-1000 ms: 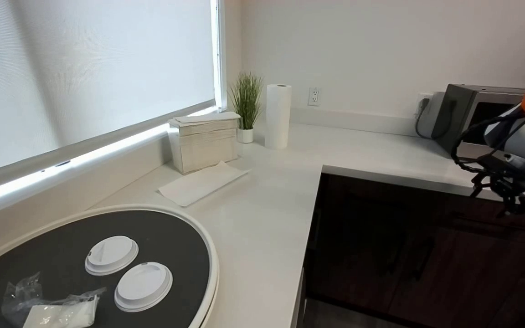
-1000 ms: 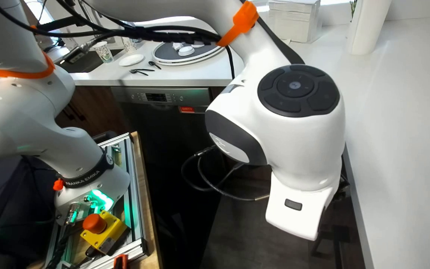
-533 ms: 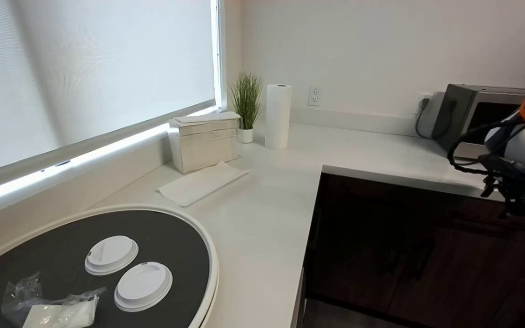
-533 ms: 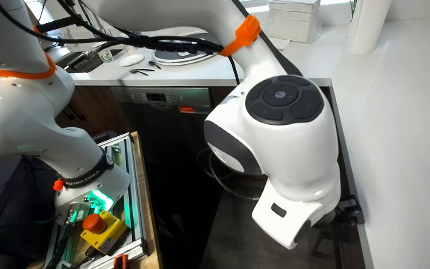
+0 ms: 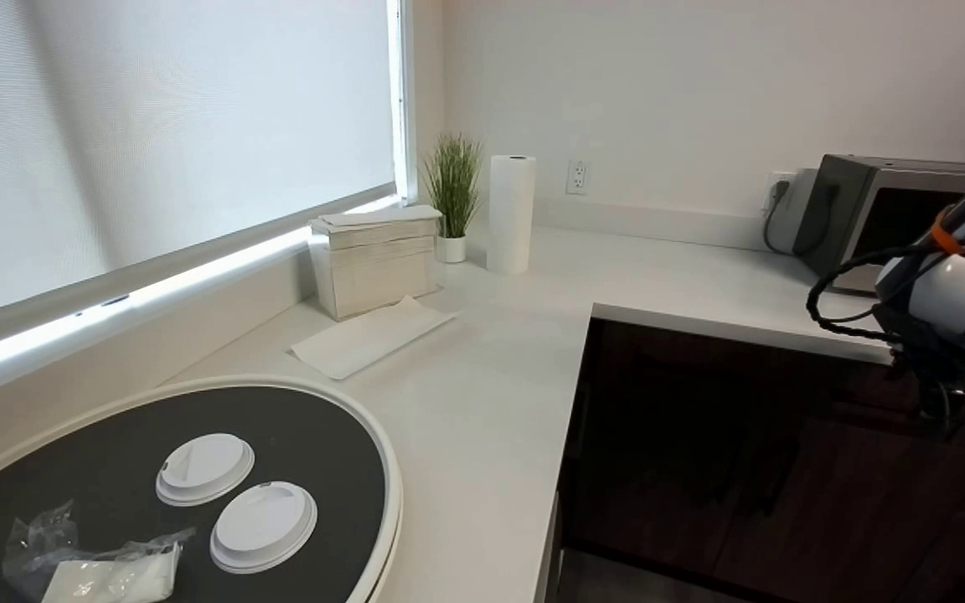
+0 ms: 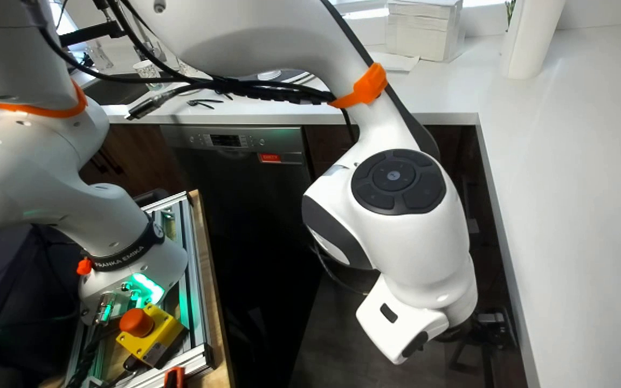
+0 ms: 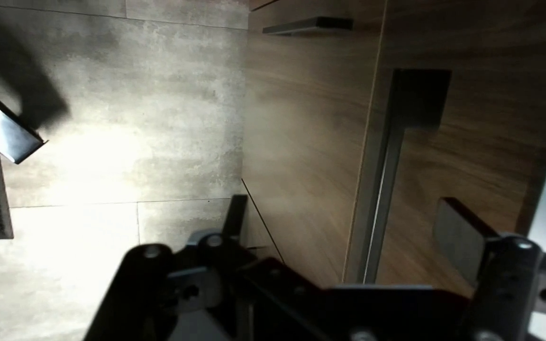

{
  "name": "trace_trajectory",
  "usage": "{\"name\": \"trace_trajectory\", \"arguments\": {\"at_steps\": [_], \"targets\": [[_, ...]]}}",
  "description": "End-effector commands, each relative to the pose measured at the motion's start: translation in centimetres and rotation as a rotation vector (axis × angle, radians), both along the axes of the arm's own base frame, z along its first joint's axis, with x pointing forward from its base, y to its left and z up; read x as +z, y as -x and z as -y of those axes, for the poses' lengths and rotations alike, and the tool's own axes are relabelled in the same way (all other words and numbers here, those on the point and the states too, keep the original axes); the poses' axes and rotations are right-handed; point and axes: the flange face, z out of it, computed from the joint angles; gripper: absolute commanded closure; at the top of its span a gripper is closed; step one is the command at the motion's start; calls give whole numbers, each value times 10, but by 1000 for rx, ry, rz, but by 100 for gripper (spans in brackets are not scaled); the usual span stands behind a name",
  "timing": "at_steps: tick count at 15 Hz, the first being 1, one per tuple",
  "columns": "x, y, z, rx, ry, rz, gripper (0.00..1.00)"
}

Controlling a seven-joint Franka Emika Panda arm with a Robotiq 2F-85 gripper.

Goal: Open the right drawer

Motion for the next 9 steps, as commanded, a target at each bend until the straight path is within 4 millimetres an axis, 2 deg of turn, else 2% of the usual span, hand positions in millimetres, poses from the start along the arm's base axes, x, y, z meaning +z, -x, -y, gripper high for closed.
{"name": "trace_trajectory", "arguments": {"at_steps": [1,3,4,9], "targets": [[-18,-8,0,-15,50,68,0],[-23,-17,2,-5,130,111,0],[-13,-10,-5,0,91,79,0],[-23,-11,-4,4,115,93,0]]}}
